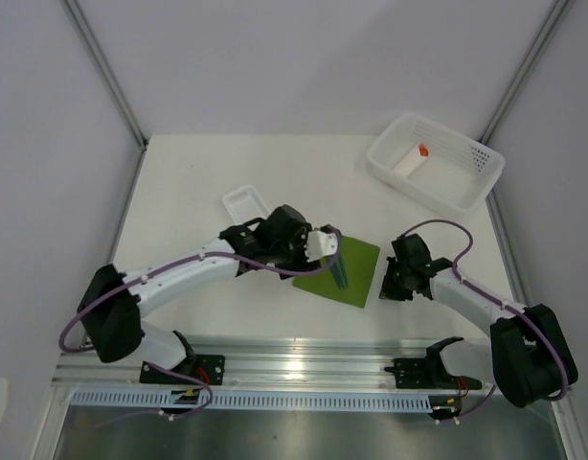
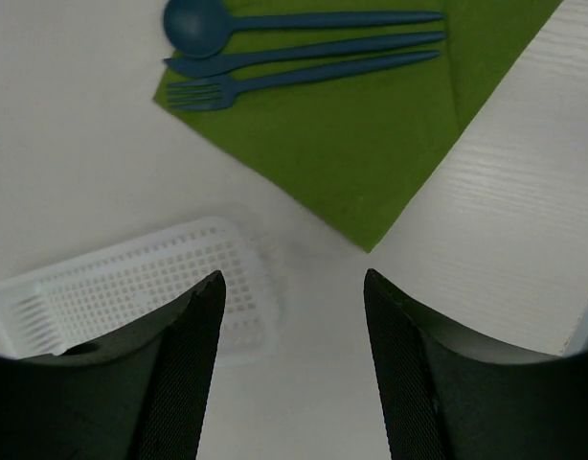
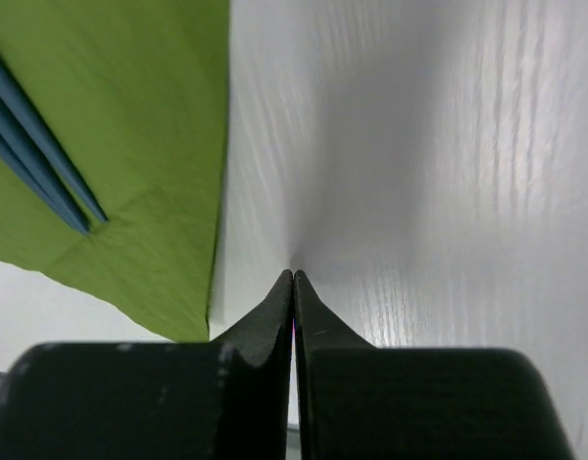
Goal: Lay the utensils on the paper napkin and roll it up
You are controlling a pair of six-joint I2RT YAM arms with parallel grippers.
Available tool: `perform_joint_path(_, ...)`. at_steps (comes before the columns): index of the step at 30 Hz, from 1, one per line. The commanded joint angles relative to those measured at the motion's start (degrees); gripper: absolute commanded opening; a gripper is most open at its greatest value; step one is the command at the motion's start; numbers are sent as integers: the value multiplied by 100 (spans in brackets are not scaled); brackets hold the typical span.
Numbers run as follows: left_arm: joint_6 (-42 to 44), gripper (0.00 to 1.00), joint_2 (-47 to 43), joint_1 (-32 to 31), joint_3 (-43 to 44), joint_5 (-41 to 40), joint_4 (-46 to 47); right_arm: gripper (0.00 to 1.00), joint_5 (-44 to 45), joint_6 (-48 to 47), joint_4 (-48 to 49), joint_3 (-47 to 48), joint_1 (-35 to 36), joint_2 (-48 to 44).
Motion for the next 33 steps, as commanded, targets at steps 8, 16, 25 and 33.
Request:
perform_joint_path(8, 612, 62, 1847, -427, 1051, -791, 692, 0, -765, 409, 612, -582, -22, 33)
perform_joint_path(16, 1069, 62, 2462, -409, 1314, -694, 666, 0, -967, 427, 876, -740, -5, 86)
perform_joint_path(25, 1570, 58, 2981, -260, 1465, -597, 798, 0, -1302, 752, 1317, -942, -14, 139)
perform_joint_path(33, 1536, 58, 3034, -181, 1438, -457, 912, 0, -1626, 1095, 1914, -1004, -14, -195)
